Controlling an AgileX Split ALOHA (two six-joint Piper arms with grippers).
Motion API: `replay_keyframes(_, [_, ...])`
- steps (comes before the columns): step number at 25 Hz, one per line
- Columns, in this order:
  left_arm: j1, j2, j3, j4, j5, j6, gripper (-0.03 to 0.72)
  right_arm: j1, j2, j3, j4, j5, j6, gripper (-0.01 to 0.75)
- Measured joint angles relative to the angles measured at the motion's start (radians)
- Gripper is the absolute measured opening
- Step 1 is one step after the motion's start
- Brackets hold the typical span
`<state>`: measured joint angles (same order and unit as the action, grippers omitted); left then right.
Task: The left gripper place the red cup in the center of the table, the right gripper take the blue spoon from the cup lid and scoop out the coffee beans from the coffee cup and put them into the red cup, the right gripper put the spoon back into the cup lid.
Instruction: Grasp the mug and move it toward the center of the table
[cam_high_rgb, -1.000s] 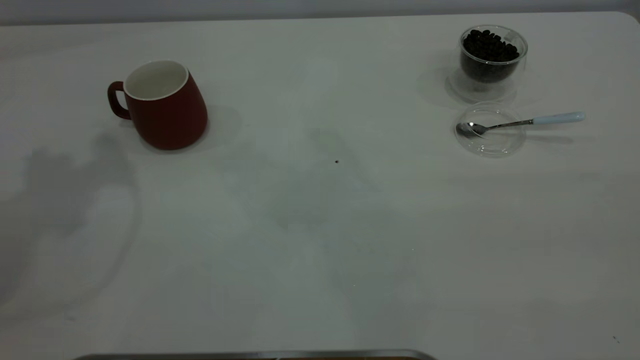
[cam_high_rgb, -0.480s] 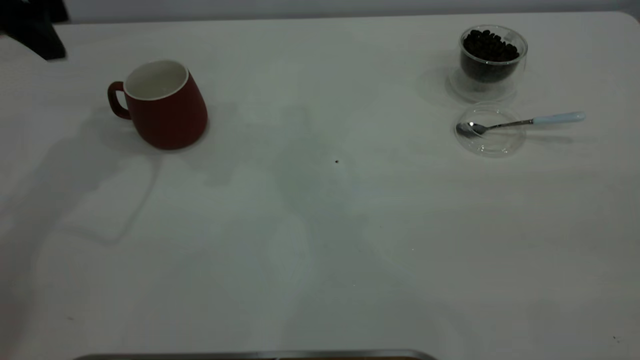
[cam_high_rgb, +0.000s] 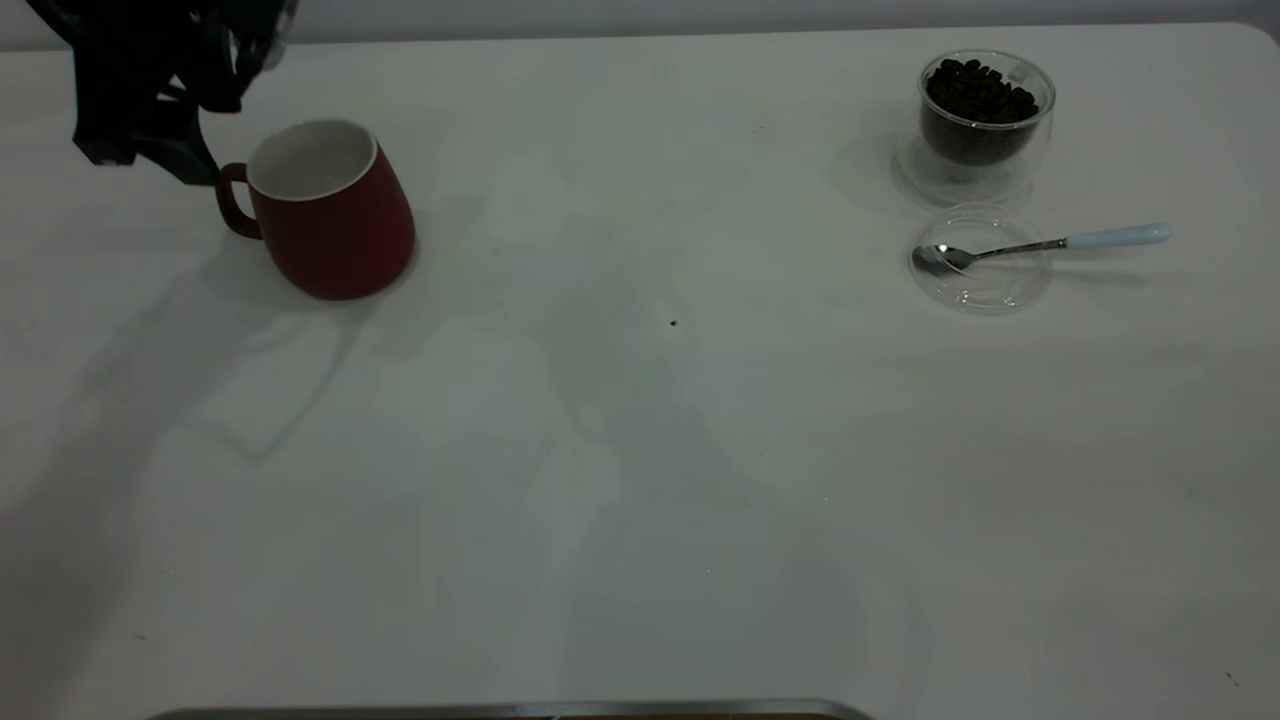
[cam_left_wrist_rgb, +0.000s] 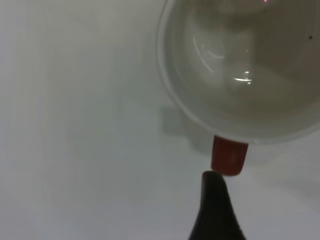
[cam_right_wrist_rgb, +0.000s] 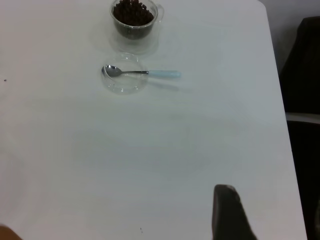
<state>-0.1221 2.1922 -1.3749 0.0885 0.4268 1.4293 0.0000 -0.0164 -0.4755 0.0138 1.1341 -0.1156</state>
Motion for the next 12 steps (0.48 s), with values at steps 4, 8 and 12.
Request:
replay_keyframes(4, [0.0, 0.031, 0.0, 0.008, -0.024, 0.0, 0.587, 0.0, 0.0, 0.0, 0.0, 0.0, 0.0, 0.441])
replay_keyframes(8, [0.0, 0.058, -0.001, 0.011, -0.089, 0.0, 0.587, 0.0, 0.0, 0.0, 0.0, 0.0, 0.0, 0.441])
replay_keyframes(12, [-0.01, 0.087, -0.001, 0.015, -0.134, 0.0, 0.587, 0.0, 0.0, 0.0, 0.0, 0.0, 0.0, 0.441])
